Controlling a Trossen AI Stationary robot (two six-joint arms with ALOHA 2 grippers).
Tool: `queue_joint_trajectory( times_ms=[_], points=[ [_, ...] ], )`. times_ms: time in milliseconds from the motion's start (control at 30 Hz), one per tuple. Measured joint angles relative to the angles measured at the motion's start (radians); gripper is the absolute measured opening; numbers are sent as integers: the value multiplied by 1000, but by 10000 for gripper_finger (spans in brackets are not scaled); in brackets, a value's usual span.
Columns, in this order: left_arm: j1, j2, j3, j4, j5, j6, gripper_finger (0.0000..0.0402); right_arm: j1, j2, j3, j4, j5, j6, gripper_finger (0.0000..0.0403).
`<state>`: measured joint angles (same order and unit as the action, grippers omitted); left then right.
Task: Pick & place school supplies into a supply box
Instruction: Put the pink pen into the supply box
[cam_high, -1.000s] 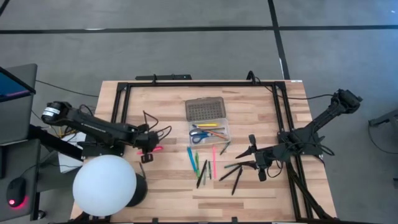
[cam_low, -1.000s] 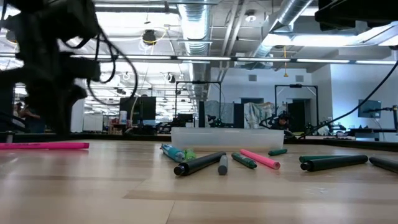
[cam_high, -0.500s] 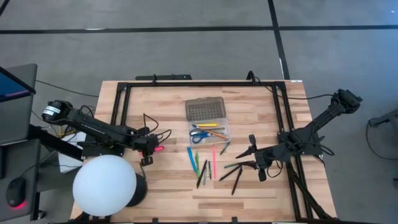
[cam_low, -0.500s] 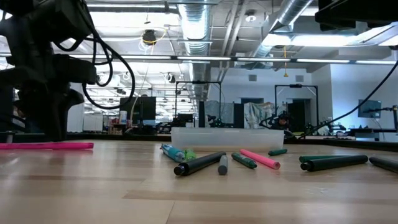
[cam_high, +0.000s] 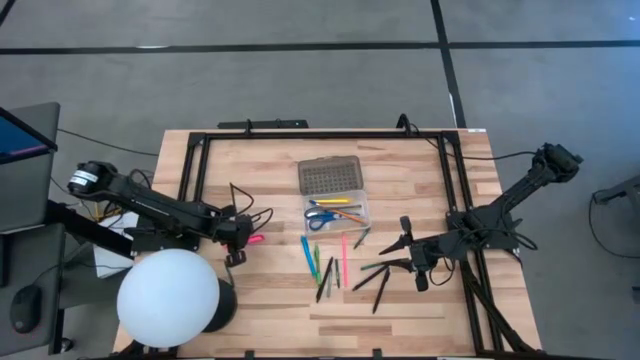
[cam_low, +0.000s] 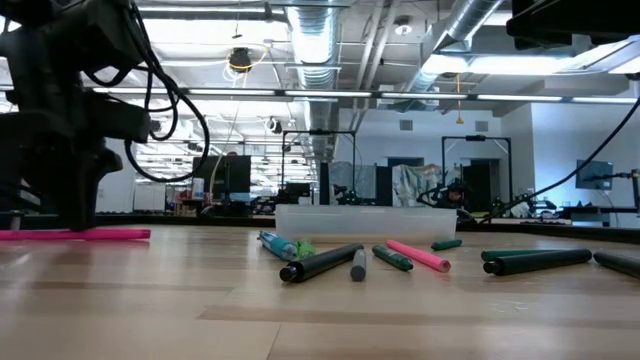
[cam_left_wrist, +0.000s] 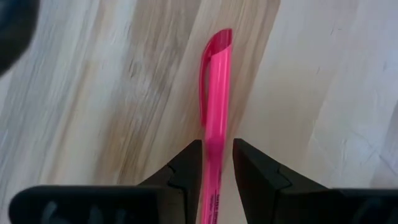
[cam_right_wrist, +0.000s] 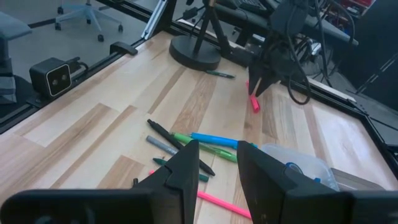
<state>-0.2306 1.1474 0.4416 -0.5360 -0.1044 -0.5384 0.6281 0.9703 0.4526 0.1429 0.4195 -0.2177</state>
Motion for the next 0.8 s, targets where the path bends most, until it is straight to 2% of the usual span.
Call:
queue_joint_trajectory(
  times_ms=[200, 367, 800],
  points=[
    [0, 74, 0, 101, -8, 40, 84, 0, 0, 0, 0, 0, 0, 102],
    [0, 142, 9, 107, -14, 54, 84, 0, 0, 0, 0, 0, 0, 102],
    [0, 138, 5, 107, -16, 54, 69, 0, 0, 0, -1, 0, 0, 102]
  ],
)
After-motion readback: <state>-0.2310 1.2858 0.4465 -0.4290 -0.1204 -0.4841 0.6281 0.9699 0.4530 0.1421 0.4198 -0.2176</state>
